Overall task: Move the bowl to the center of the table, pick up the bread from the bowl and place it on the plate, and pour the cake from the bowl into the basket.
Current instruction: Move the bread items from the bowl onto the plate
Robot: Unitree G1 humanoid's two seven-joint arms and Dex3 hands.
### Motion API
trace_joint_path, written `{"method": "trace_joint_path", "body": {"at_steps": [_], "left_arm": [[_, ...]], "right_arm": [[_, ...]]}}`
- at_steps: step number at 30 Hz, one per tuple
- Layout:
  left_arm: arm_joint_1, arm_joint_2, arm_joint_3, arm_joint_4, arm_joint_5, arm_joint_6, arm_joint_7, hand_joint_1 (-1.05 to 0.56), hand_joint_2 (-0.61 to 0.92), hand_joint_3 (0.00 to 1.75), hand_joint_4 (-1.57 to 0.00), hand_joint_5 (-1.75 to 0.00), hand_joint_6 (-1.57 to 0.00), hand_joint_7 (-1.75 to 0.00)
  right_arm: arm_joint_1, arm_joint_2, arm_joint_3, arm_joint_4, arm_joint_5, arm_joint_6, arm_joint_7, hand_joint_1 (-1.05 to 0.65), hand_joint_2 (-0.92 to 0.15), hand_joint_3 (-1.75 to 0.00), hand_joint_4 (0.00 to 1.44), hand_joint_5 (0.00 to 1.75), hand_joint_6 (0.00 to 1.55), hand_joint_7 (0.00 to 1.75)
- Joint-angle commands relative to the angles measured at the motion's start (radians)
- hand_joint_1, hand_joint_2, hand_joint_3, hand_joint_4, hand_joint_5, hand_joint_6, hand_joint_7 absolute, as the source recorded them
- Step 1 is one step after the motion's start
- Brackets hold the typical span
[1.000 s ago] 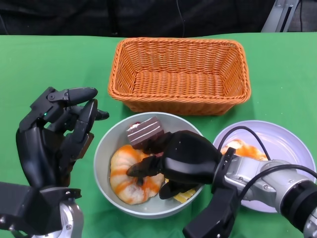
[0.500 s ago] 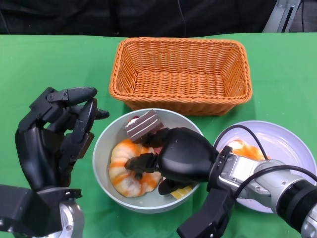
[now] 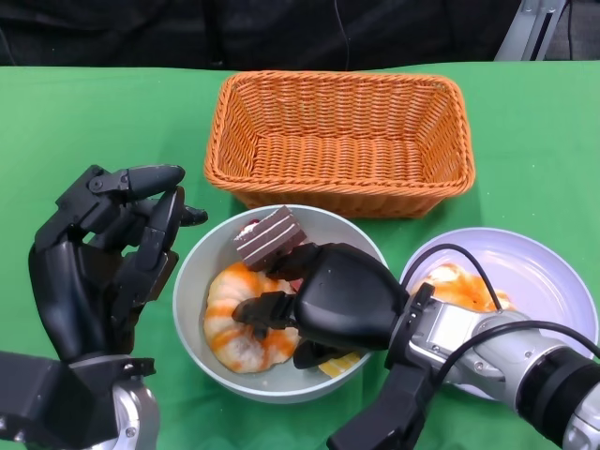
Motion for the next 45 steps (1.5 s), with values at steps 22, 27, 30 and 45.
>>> {"method": "trace_joint_path", "body": {"at_steps": [22,27,30,45], "left_arm": [[0.016,0.007,0.003,-0.019,0.002,-0.022,0.006,-0.17,0.92,0.32,-0.82,-1.19,-0.98,-0.66],[0.016,0.003,0.004,-0.018,0.011,-0.024,0.012,-0.16,0.92,0.34,-0.82,-1.19,-0.98,-0.65],[0.015,0.003,0.004,-0.016,0.008,-0.023,0.011,-0.17,0.92,0.33,-0.82,-1.19,-0.98,-0.65],[0.014,0.001,0.003,-0.015,0.005,-0.024,0.011,-0.17,0.92,0.32,-0.83,-1.20,-0.99,-0.65]], "right_arm": [[0.003,0.033,0.095,0.114,-0.048,0.025,-0.206,-0.38,-0.74,0.00,0.30,1.39,0.84,0.01],[0.002,0.034,0.097,0.123,-0.041,0.014,-0.198,-0.40,-0.74,0.00,0.29,1.42,0.88,0.02],[-0.001,0.034,0.097,0.128,-0.038,0.010,-0.185,-0.38,-0.73,0.00,0.29,1.42,0.88,0.01],[0.000,0.035,0.098,0.121,-0.031,0.006,-0.139,-0.41,-0.75,-0.01,0.36,1.27,0.88,0.00]]}}
